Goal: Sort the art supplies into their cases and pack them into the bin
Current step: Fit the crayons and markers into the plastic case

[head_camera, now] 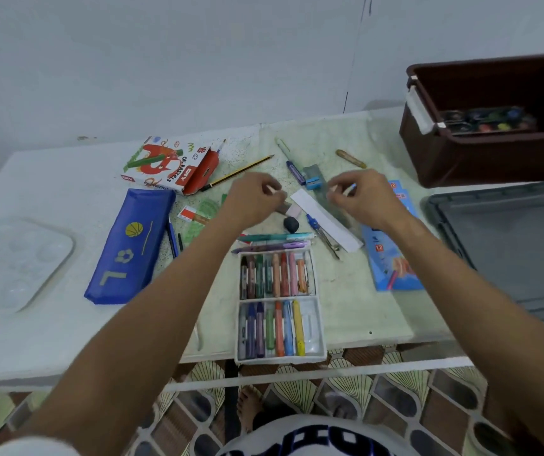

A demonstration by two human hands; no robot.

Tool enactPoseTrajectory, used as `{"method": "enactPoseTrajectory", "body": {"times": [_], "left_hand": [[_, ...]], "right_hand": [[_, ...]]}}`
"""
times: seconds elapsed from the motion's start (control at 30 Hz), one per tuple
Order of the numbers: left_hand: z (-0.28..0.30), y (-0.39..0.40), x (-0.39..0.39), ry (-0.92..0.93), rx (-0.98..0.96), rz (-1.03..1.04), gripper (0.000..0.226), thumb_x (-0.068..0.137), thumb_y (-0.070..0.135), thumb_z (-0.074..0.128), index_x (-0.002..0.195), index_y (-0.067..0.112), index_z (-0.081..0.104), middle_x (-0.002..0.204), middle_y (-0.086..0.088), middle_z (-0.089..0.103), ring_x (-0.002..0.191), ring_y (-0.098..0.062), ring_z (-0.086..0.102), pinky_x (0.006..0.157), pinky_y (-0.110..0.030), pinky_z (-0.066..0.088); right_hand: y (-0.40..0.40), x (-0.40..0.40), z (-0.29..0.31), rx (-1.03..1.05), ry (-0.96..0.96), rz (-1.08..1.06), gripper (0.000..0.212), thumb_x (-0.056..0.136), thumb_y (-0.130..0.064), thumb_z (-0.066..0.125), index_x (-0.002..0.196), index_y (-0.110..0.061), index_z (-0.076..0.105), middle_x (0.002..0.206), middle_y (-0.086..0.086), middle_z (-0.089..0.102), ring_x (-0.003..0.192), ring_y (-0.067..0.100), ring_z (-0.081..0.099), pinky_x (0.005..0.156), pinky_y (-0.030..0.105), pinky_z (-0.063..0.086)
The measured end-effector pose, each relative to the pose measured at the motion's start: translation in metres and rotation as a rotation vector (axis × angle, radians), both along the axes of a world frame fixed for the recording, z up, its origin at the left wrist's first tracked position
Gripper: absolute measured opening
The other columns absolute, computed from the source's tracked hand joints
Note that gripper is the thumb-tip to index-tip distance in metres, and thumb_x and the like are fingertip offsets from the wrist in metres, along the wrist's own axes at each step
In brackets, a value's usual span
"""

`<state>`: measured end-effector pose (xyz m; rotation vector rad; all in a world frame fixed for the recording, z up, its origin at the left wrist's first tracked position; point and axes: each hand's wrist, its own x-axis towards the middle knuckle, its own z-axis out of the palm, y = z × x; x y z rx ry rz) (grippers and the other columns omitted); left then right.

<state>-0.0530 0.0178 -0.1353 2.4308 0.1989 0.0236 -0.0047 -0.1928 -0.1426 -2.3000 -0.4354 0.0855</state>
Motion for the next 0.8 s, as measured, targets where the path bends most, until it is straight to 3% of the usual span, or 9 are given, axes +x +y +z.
{"method": "enactPoseTrajectory", "body": {"times": [0.1,0.2,0.27,0.37,0.47,0.57,0.63,0.7,0.8], "left_hand": [[0.000,-0.004,0.045,-0.027,0.022,0.083,0.029,0.088,0.035,0.063,0.108,0.015,0.068,0.095,0.002,0.061,0.085,-0.010,0.054,0.075,-0.021,0.039],[-0.004,-0.014,0.074,0.009,0.040,0.105,0.023,0.088,0.032,0.064,0.100,0.013,0.066,0.091,0.002,0.060,0.077,-0.010,0.052,0.063,-0.017,0.037],[-0.008,-0.022,0.084,0.083,0.033,0.105,0.019,0.084,0.030,0.068,0.088,0.012,0.063,0.074,0.003,0.055,0.068,-0.012,0.052,0.050,-0.017,0.035],[-0.013,-0.027,0.090,0.159,-0.021,0.164,0.029,0.077,0.025,0.076,0.069,0.014,0.051,0.063,0.002,0.048,0.055,-0.011,0.047,0.049,-0.023,0.040],[-0.013,-0.026,0.090,0.209,-0.127,0.238,0.034,0.076,0.016,0.078,0.064,0.014,0.046,0.068,-0.007,0.057,0.060,-0.022,0.059,0.065,-0.036,0.058],[-0.012,-0.025,0.084,0.174,-0.153,0.268,0.035,0.076,0.011,0.073,0.062,0.018,0.042,0.077,-0.010,0.058,0.072,-0.027,0.068,0.077,-0.047,0.058],[-0.010,-0.023,0.074,0.136,-0.187,0.269,0.020,0.074,0.012,0.073,0.074,0.015,0.054,0.087,-0.004,0.059,0.079,-0.029,0.071,0.079,-0.044,0.058],[-0.011,-0.019,0.062,0.090,-0.211,0.260,0.034,0.072,0.017,0.075,0.103,0.010,0.062,0.102,-0.001,0.066,0.083,-0.024,0.070,0.078,-0.040,0.058],[-0.005,-0.019,0.024,0.053,-0.232,0.205,0.046,0.076,0.020,0.072,0.119,0.011,0.060,0.086,-0.002,0.072,0.074,-0.015,0.070,0.076,-0.036,0.059]], "right_hand": [[0.004,0.043,-0.006,-0.033,-0.058,-0.080,0.021,0.086,-0.016,0.065,0.105,-0.008,0.070,0.098,0.006,0.069,0.099,0.009,0.062,0.090,0.020,0.044],[0.007,0.076,-0.014,-0.150,-0.088,-0.155,0.033,0.088,-0.018,0.063,0.118,-0.006,0.066,0.118,0.012,0.065,0.116,0.027,0.055,0.097,0.026,0.041],[0.007,0.090,-0.020,-0.291,-0.108,-0.192,0.033,0.089,-0.019,0.061,0.119,-0.006,0.065,0.116,0.017,0.064,0.116,0.034,0.051,0.099,0.036,0.043],[0.008,0.101,-0.024,-0.318,-0.040,-0.190,0.022,0.088,-0.011,0.058,0.104,-0.001,0.069,0.098,0.020,0.067,0.095,0.034,0.061,0.084,0.040,0.053],[0.011,0.103,-0.024,-0.312,-0.002,-0.204,0.019,0.091,-0.008,0.056,0.097,0.001,0.070,0.095,0.021,0.068,0.087,0.033,0.064,0.081,0.040,0.055],[0.012,0.094,-0.019,-0.187,-0.011,-0.226,0.020,0.091,-0.015,0.058,0.096,-0.001,0.072,0.094,0.019,0.069,0.085,0.030,0.065,0.082,0.039,0.055],[0.013,0.079,-0.013,-0.083,-0.026,-0.195,0.021,0.090,-0.017,0.060,0.099,-0.001,0.071,0.093,0.015,0.069,0.083,0.024,0.063,0.082,0.033,0.053],[0.015,0.059,-0.006,0.026,0.003,-0.167,0.022,0.087,-0.017,0.065,0.105,-0.005,0.070,0.092,0.009,0.068,0.081,0.017,0.060,0.078,0.025,0.049],[0.015,0.020,0.002,0.151,0.058,-0.126,0.024,0.083,-0.016,0.068,0.106,-0.011,0.070,0.090,0.003,0.067,0.078,0.013,0.061,0.073,0.021,0.048]]}}
